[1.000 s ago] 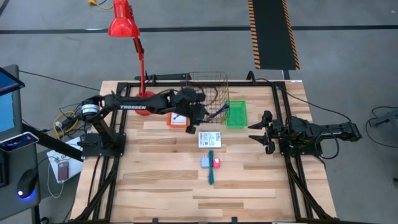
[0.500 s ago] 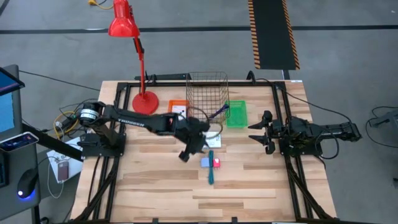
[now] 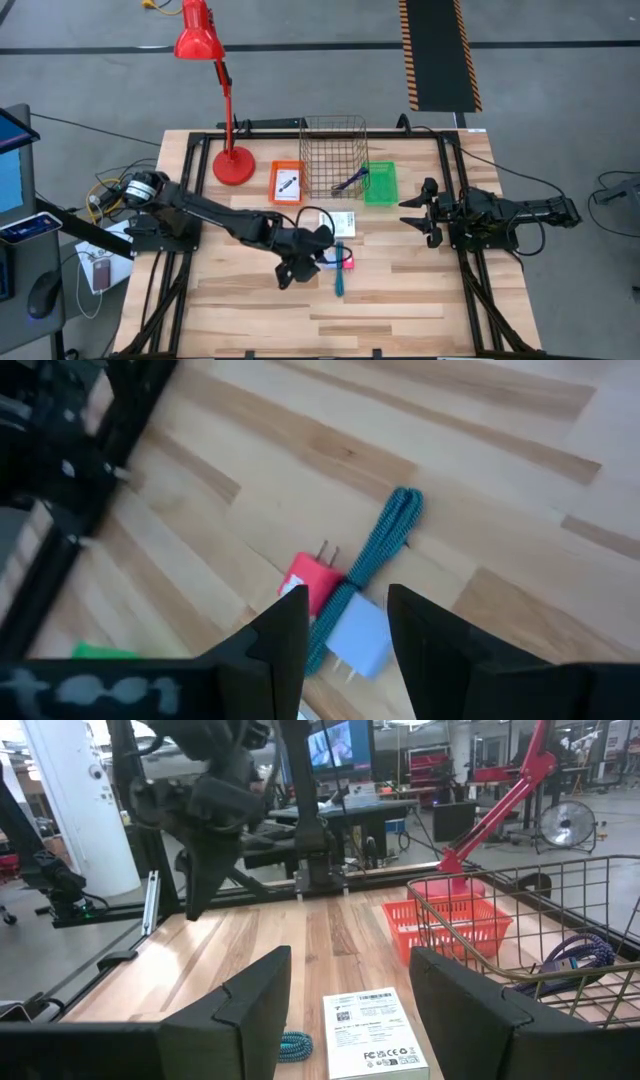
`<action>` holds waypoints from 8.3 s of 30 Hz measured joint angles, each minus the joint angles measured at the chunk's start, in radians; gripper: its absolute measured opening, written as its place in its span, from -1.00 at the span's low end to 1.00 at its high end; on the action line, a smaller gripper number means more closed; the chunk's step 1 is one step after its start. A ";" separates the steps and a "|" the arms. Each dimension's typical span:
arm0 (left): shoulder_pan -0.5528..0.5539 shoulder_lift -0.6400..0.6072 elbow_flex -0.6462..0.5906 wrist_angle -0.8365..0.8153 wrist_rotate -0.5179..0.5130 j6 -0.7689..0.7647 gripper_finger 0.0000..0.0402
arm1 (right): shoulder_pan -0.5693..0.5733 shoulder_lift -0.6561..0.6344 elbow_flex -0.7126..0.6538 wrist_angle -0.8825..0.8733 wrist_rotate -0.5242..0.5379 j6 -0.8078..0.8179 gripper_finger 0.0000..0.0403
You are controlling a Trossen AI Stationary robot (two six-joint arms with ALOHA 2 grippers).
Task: Pick and place items into bin
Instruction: Put the light blue charger cable into the wire basket
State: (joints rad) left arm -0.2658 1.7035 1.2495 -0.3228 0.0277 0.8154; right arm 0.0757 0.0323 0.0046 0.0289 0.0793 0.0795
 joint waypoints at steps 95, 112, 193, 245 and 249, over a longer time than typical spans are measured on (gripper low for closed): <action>-0.378 -0.492 -0.940 1.223 -0.546 -0.499 -0.36 | 0.000 0.000 0.000 0.000 0.001 -0.014 -0.02; -0.352 -0.492 -0.931 1.277 -0.391 -0.312 -0.36 | 0.003 0.000 0.000 0.081 0.000 0.102 -0.02; -0.199 -0.491 -0.917 1.270 -0.462 -0.235 -0.36 | 0.074 1.086 0.937 -0.358 -0.110 -0.022 -0.02; -0.199 -0.492 -0.918 1.303 -0.451 -0.394 -0.36 | 0.390 1.737 1.007 -0.215 -0.044 1.424 -0.02; -0.199 -0.492 -0.918 1.300 -0.451 -0.432 -0.36 | 0.388 1.779 1.041 -0.214 -0.044 1.418 -0.02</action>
State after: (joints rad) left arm -0.4648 1.2118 0.3317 0.9775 -0.4229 0.3836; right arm 0.4638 1.8118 1.0459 -0.1851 0.0348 1.4973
